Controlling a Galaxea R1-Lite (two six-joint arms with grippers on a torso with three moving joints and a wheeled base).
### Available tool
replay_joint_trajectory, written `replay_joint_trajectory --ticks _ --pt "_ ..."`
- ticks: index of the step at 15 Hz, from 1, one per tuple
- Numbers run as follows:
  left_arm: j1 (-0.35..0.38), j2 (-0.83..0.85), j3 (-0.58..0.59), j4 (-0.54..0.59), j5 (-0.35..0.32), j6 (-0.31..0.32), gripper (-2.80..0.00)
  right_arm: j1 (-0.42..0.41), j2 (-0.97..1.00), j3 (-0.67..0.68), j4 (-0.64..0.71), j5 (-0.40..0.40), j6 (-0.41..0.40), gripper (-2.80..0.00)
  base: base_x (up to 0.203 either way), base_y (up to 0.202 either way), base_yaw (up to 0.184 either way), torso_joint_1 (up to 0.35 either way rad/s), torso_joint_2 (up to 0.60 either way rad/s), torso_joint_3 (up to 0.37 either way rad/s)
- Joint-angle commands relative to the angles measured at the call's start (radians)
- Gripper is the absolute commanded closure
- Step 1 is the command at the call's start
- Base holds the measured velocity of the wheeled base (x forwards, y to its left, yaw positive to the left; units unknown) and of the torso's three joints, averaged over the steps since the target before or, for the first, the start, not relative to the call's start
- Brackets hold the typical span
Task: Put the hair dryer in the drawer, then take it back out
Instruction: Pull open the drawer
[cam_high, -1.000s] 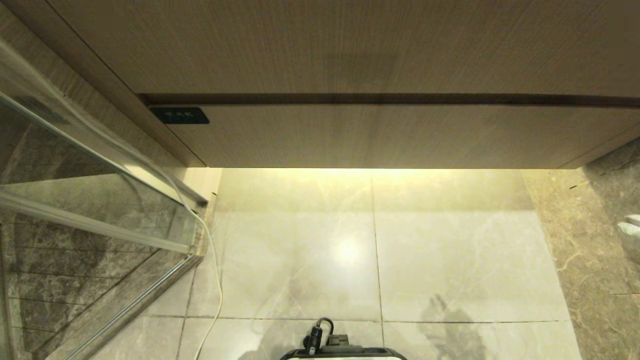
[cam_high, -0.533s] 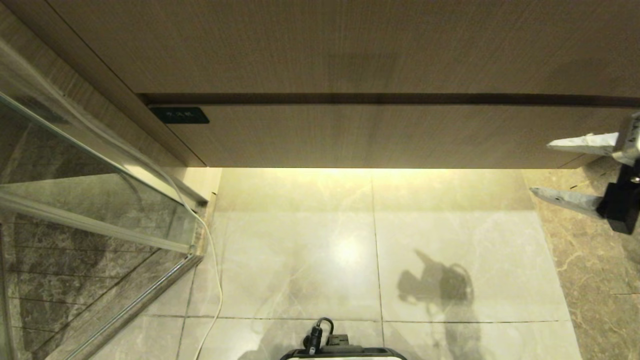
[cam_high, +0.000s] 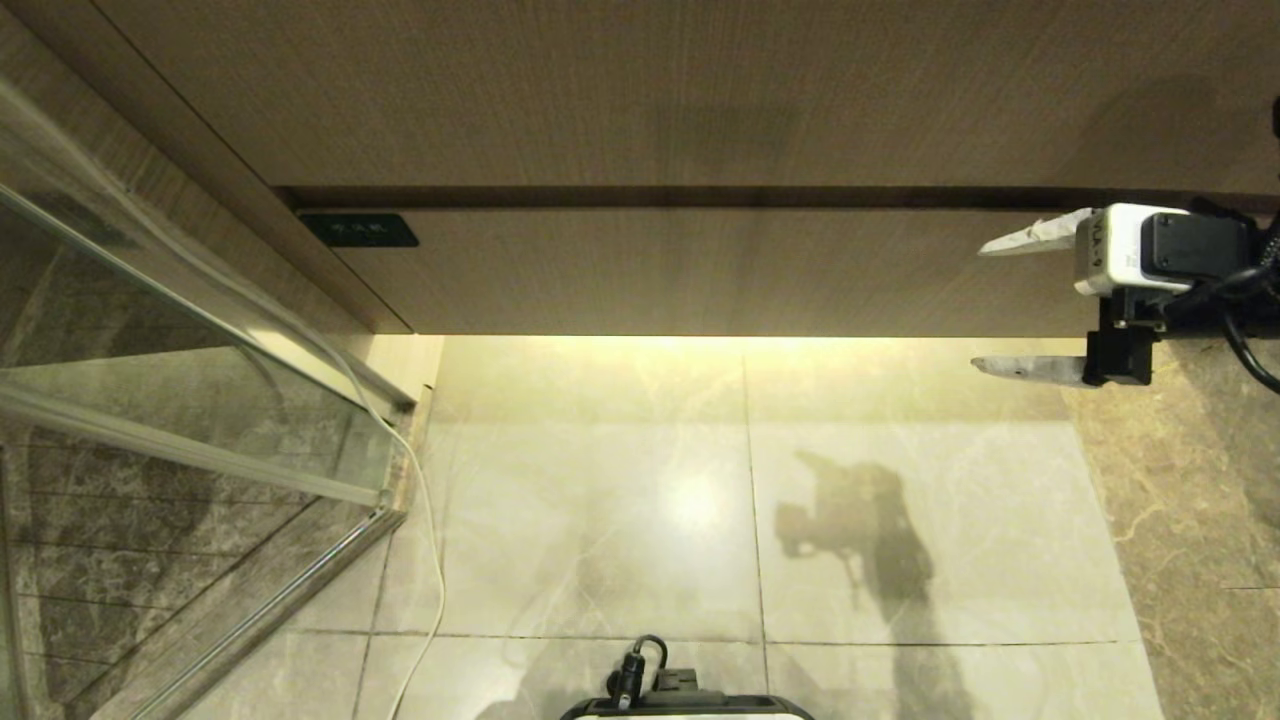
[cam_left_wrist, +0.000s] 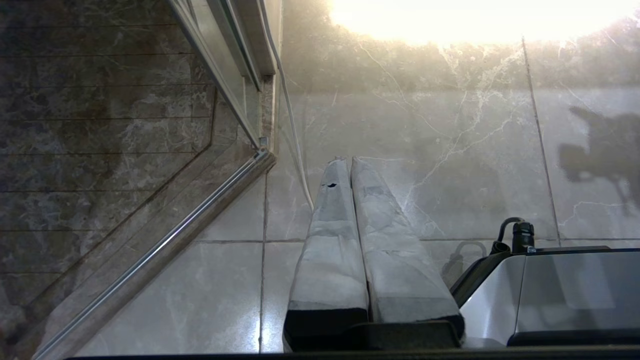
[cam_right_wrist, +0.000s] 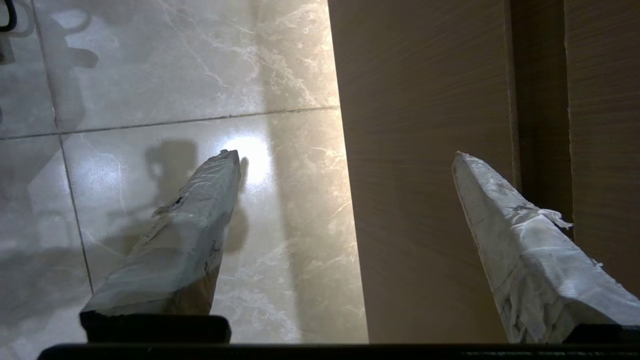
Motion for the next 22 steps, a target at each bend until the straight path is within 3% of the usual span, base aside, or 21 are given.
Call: replay_joint_trajectory --ticks 1,9,13,19,22 --pt "0.000 0.000 0.000 0.000 0.000 0.000 0.00 0.006 0.084 -0.084 0.011 -0.012 -0.010 -2.80 0.000 0.000 0.000 0.000 0.00 0.000" --pt "0.000 0.000 0.002 0.000 0.000 0.000 0.00 0.020 0.100 -0.122 0.019 -0.128 0.010 -2.80 0.000 0.000 0.000 0.000 0.00 0.000" --pt "0.000 0.000 0.000 0.000 0.000 0.000 0.00 0.046 0.091 -0.080 -0.043 -0.127 0.032 -2.80 0.000 0.000 0.000 0.000 0.00 0.000" --pt "0.000 0.000 0.000 0.000 0.000 0.000 0.00 0.087 0.084 0.082 -0.376 -0.184 0.116 -2.80 0.000 0.000 0.000 0.000 0.00 0.000" --pt "0.000 0.000 0.001 0.000 0.000 0.000 0.00 0.092 0.101 0.107 -0.436 -0.185 0.120 -2.80 0.000 0.000 0.000 0.000 0.00 0.000"
